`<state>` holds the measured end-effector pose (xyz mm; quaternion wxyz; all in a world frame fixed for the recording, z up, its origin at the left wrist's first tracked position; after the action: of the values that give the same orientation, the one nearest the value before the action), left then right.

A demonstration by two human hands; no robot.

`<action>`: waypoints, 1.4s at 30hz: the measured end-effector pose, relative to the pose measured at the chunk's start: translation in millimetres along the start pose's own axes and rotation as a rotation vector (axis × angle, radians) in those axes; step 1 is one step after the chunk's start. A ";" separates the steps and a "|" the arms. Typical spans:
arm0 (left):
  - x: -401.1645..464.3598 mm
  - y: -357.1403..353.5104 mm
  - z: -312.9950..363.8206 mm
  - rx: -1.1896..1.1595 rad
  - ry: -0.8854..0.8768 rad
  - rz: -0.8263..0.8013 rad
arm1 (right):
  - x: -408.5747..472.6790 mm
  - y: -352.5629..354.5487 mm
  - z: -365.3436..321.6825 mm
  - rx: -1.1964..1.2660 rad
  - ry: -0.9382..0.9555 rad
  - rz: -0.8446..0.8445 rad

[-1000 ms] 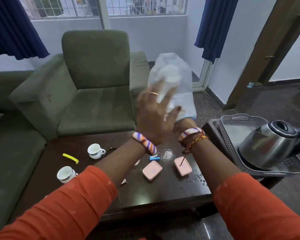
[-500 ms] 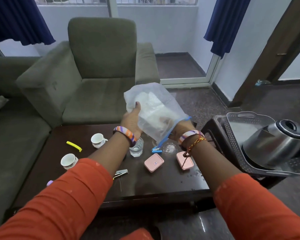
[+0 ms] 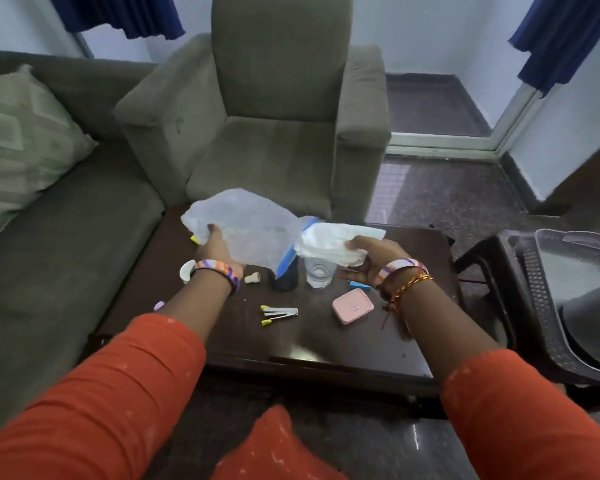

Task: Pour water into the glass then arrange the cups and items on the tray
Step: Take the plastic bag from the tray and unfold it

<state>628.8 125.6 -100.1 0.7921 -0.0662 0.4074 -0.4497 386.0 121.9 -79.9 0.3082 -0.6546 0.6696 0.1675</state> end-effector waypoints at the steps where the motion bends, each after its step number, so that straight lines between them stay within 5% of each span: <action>1: 1.0 12.7 7.3 0.060 0.000 0.080 | 3.7 -8.6 1.8 -0.002 -0.010 -0.015; 6: 26.8 73.6 36.1 -0.108 -0.016 0.244 | 29.6 -50.8 8.7 -0.023 -0.040 0.012; 19: 129.2 108.3 44.5 0.085 0.129 0.122 | 137.6 -111.7 48.0 -0.016 -0.095 0.349; 28: 170.8 113.5 51.8 0.148 0.234 0.036 | 175.7 -116.6 64.7 -0.602 -0.018 0.689; 36: 173.8 110.8 50.7 0.106 0.262 0.003 | 188.2 -131.4 69.0 -0.944 0.045 0.580; 42: 174.5 111.2 49.7 0.091 0.287 0.034 | 187.5 -125.8 75.1 -0.832 0.050 0.640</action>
<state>783.1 44.1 -222.0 0.7356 0.0414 0.4966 -0.4589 532.6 13.1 -232.5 -0.0606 -0.4882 0.7202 0.4892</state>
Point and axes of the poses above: each hand's wrist, its own x-axis towards the middle knuckle, its own y-axis out of the back of the hand, z = x × y, the point moved 3 cm from there along x, towards the middle knuckle, and after that the axes turned 3 degrees about -x, right-handed, at the moved point
